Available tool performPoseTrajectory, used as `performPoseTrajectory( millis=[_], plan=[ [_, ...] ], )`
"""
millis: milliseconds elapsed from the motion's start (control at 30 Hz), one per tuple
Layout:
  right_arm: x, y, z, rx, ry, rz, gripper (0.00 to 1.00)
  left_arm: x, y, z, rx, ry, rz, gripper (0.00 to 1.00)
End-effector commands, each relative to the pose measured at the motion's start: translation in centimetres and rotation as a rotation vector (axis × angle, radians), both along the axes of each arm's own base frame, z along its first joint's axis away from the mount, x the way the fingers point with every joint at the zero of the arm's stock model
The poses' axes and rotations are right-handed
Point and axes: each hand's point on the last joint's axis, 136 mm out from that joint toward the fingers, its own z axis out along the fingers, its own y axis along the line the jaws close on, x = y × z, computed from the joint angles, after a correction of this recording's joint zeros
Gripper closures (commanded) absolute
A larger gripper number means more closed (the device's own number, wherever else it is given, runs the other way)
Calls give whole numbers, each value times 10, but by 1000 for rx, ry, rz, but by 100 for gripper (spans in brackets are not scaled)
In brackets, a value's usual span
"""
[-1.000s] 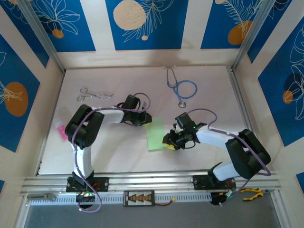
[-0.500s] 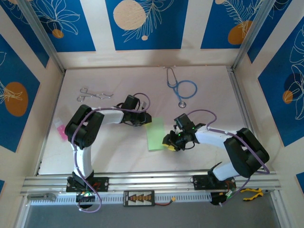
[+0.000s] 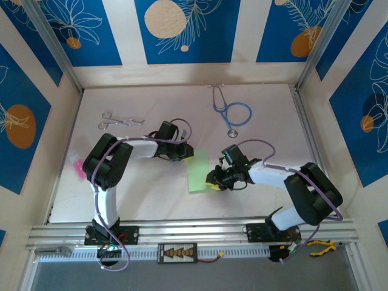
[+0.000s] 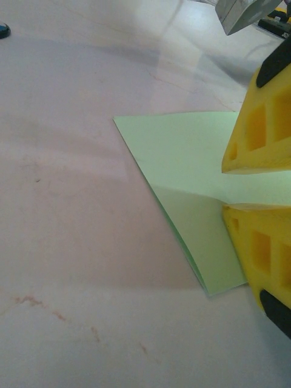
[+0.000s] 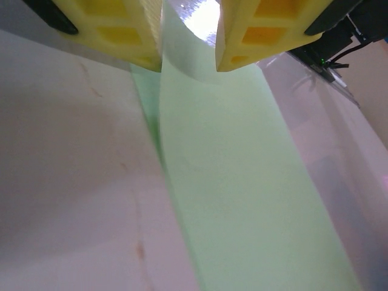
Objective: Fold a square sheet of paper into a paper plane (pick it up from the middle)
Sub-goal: Fold the triangle a second time at the center of the table.
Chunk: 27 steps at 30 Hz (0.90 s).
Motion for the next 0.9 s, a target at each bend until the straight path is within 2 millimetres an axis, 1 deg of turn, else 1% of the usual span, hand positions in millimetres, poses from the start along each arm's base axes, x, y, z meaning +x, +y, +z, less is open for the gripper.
performPoseTrajectory(
  millis=[0,200,367,600,733,800,867],
  plan=[
    [5,6,5,54,-32,17,73,-7,1,-15,0,45,-21,79],
    [17,12,11,121,-78,31,69,-1,-6,-10,-18,26,-57,79],
    [29,16,15,168,-103,28,68,2,-11,-7,-31,20,-71,79],
    [35,15,7,165,-106,16,69,5,-16,0,-48,11,-82,79],
    [38,16,5,176,-109,22,76,6,-17,17,-63,-14,-85,77],
    [40,15,2,164,-110,14,81,6,-15,27,-58,-40,-82,74],
    [43,12,0,153,-108,0,87,7,-13,39,-52,-68,-80,69]
  ],
)
